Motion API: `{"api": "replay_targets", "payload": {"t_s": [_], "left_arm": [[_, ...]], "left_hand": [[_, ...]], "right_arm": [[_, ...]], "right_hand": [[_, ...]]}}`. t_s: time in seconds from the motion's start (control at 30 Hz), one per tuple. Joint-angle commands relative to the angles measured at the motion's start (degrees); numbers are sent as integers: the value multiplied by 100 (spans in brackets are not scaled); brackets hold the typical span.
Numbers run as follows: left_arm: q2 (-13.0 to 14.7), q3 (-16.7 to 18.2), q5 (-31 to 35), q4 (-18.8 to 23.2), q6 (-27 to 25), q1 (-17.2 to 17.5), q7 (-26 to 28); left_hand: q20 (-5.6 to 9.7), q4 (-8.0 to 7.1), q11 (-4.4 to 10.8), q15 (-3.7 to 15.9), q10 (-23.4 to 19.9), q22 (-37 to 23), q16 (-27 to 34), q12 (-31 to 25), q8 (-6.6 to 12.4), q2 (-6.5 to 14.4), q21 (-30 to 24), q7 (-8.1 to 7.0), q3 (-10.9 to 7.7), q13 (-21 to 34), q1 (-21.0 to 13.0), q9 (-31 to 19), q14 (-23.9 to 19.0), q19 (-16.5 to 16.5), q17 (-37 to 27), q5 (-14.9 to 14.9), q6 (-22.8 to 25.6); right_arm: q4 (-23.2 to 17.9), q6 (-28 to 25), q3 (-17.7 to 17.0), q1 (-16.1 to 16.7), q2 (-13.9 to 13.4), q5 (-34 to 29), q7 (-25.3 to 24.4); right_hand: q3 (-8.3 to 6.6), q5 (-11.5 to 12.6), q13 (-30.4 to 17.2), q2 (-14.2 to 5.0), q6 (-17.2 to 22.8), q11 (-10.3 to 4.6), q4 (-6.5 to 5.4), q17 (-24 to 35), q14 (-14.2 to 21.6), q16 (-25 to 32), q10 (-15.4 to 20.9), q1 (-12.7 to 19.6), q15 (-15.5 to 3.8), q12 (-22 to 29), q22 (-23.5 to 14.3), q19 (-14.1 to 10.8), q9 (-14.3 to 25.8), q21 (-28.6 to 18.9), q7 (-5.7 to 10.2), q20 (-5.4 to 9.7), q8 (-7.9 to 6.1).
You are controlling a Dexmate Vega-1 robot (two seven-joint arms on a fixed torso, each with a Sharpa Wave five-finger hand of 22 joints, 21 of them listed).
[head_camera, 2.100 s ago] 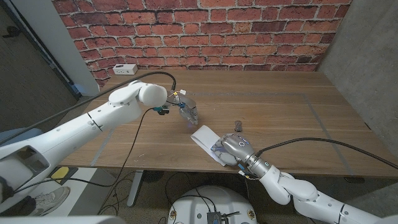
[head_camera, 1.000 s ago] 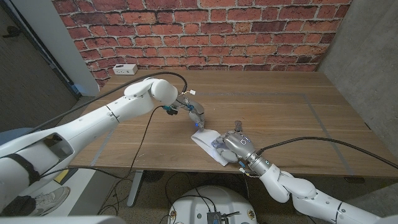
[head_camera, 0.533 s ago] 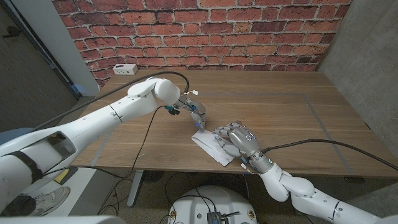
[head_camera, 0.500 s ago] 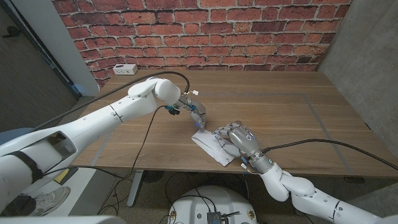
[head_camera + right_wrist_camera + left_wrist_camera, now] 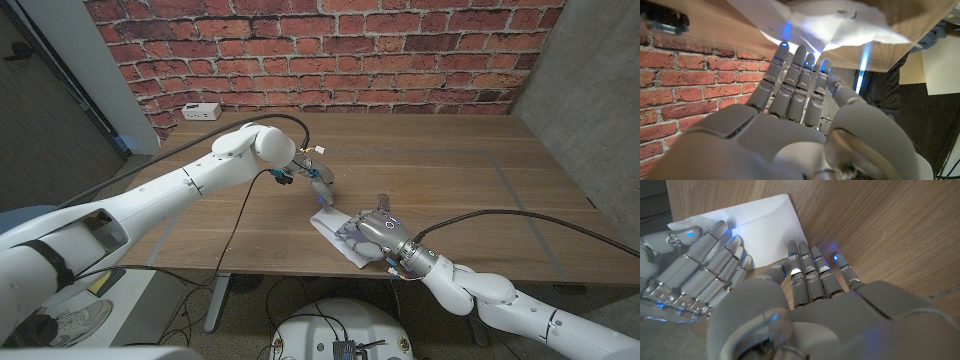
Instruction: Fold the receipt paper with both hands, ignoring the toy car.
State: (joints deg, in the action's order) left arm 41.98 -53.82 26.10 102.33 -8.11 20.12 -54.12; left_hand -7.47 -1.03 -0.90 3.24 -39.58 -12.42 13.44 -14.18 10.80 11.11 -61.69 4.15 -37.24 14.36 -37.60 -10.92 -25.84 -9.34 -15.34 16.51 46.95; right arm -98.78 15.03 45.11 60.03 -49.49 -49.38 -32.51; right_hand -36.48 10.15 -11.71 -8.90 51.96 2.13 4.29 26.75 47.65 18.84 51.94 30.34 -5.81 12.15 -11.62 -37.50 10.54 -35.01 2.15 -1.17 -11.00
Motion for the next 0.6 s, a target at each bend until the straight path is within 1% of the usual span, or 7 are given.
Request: {"api": "replay_targets", "payload": {"t_s": [0.03, 0.13, 0.2, 0.37, 0.47, 0.53, 0.6], "left_arm": [[-9, 35, -87, 13, 11, -6, 34], [82, 183, -254, 100, 73, 76, 173], [174, 295, -326, 208, 143, 154, 327], [356, 515, -487, 432, 352, 317, 611], [484, 704, -581, 550, 597, 505, 976], [581, 836, -614, 663, 775, 631, 1219], [612, 885, -587, 709, 827, 693, 1318]], "left_hand": [[10, -49, 14, 89, 26, -23, 12, 24, -6, -5, -35, -27, -24, 8, 91, 1, 27, -70, -26, 0, -47], [0, -37, -12, 69, 120, -22, 11, 59, -17, -28, -54, -83, -55, 9, 117, -2, 18, -72, -22, 7, -97], [13, 83, -1, 112, 112, -19, 100, 44, 31, -85, -122, -118, -27, 19, 116, -9, -118, 31, -54, -2, -8], [76, 378, 6, 104, -469, -27, 548, -270, 232, 2, -427, 43, 29, 158, 96, -71, -647, 447, -352, -26, 542], [92, 551, 8, 48, -617, -66, 770, -399, 274, 57, -629, 59, 6, 278, -13, -151, -795, 634, -569, -47, 624], [119, 615, -41, 13, -770, -158, 939, -555, 341, 69, -829, 48, 16, 409, -64, -230, -836, 686, -784, -83, 782], [113, 643, -17, -26, -753, -215, 1033, -609, 355, 86, -937, 54, 8, 491, -108, -282, -829, 678, -918, -99, 797]], "right_arm": [[-56, -123, -75, -26, -33, 72, 902], [-63, -174, -81, -25, -16, 32, 941], [-71, -228, -84, -16, 1, -10, 945], [-50, -281, -67, -36, 35, -64, 977], [-46, -287, -53, -41, 48, -92, 964], [-38, -282, -48, -45, 56, -84, 961], [-43, -297, -45, -44, 57, -94, 965]], "right_hand": [[96, 3, 5, -25, 29, 90, -188, -30, 33, -21, 61, -224, 19, 12, -15, 40, 16, -82, -67, -20, -13], [177, 9, 9, -47, 120, 129, -293, -54, 146, -6, 209, -369, 34, 56, -15, 17, 14, -132, -114, -32, -40], [193, 11, 10, -53, 137, 142, -313, -59, 174, -1, 223, -399, 23, 57, -15, 7, 13, -147, -129, -38, -43], [226, 15, 12, -58, 167, 151, -348, -66, 191, -5, 234, -454, 35, 52, -14, 0, 11, -170, -147, -42, -47], [241, 18, 13, -56, 160, 138, -360, -68, 190, -9, 237, -476, 40, 49, -12, 0, 10, -180, -128, -45, -41], [252, 21, 13, -56, 159, 159, -366, -68, 196, -9, 241, -491, 39, 47, -11, 5, 9, -187, -123, -44, -39], [262, 25, 14, -61, 158, 120, -363, -62, 191, -8, 243, -496, 21, 44, -9, 7, 9, -196, -117, -43, -36]]}}
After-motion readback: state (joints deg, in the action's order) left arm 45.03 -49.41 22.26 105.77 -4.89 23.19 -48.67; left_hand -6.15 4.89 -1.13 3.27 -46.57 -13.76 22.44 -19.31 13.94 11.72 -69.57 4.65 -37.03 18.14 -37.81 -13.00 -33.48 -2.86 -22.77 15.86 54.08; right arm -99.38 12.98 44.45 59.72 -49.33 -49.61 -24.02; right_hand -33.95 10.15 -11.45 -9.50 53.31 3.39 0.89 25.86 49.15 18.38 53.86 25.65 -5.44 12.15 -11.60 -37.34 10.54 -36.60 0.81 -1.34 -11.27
